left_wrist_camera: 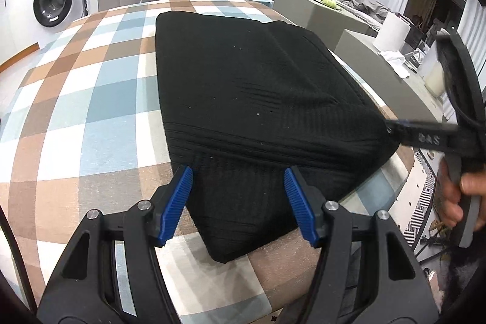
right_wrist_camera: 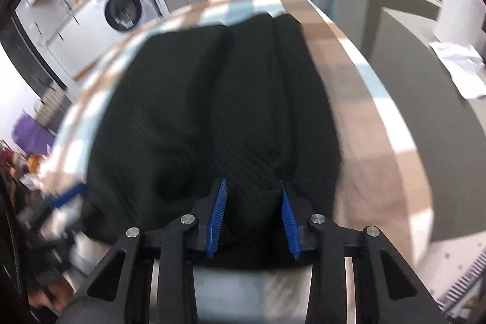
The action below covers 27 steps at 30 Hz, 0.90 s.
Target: Fold small clothes
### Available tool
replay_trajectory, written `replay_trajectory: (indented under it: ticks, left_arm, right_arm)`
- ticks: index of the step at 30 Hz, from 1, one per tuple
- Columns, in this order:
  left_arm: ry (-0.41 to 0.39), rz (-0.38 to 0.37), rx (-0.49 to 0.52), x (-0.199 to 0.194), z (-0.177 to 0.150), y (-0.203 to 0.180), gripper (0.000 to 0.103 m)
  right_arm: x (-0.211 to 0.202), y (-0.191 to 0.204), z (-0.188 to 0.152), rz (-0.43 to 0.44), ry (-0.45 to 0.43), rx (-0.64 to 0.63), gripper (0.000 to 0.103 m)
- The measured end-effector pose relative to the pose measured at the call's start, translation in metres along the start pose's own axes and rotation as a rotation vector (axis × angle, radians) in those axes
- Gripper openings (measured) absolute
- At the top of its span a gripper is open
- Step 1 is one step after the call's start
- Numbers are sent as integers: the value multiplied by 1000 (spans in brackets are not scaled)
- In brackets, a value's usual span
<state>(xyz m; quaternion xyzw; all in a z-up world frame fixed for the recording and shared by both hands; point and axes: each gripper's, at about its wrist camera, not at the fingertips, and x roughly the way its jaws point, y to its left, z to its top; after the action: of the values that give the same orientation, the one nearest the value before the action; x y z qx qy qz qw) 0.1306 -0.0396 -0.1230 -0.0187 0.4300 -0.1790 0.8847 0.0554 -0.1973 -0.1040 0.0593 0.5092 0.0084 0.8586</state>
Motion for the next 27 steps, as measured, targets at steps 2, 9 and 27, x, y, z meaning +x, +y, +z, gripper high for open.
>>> replay_trajectory:
  ticks: [2, 9, 27]
  left_arm:
    - [-3, 0, -13, -1, 2, 2, 60]
    - [-31, -3, -42, -9, 11, 8, 60]
    - [-27, 7, -39, -7, 15, 9, 60]
  right_arm:
    - [-8, -7, -4, 29, -24, 30, 36]
    - [-30, 1, 13, 65, -166, 16, 36]
    - [-10, 2, 0, 184, -33, -28, 24]
